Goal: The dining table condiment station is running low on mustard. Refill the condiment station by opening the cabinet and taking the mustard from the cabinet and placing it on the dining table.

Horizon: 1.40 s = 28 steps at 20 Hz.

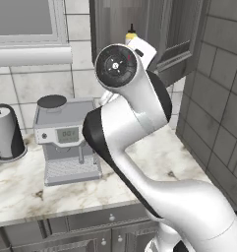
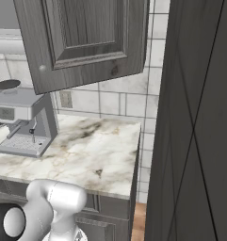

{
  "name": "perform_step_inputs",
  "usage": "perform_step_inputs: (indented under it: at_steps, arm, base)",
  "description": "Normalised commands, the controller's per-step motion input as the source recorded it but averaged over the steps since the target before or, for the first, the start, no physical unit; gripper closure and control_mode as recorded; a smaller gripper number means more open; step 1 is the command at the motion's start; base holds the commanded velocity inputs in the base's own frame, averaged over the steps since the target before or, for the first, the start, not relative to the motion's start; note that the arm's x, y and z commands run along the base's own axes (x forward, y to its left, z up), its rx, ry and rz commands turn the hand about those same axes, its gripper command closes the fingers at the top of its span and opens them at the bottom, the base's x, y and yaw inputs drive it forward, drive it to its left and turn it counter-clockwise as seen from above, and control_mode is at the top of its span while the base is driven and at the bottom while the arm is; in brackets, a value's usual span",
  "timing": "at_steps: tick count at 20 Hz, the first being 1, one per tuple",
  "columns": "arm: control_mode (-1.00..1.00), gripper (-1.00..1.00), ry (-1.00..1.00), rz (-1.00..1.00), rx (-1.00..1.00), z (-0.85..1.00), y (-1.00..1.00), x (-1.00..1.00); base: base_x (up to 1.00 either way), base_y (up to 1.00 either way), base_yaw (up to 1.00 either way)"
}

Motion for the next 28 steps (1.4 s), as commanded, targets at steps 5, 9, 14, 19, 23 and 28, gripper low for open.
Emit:
perform_step_inputs:
  at_steps: [5,9,14,19,23,28]
  arm:
    - [-1.00,-1.00,0.07,-0.11,-0.25,-0.16,-0.11,0.25]
    - [-1.00,-1.00,0.10,-0.13,-0.25,-0.15,-0.12,0.39]
    - [-1.00,-1.00,0.08,-0.10,-0.17,-0.05,-0.15,0.45]
    - [-1.00,-1.00,0.02,-0.04,-0.08,0.00,-0.04,0.40]
    - [-1.00,-1.00,0.02,0.00,-0.06,0.00,0.00,0.44]
    - [-1.00,-1.00,0.05,-0.03,-0.08,-0.02,-0.05,0.42]
  base:
    - [0.00,0.00,0.00]
    - [0.00,0.00,0.00]
    - [0.00,0.00,0.00]
    - [0.00,0.00,0.00]
    - [0.00,0.00,0.00]
    - [0.00,0.00,0.00]
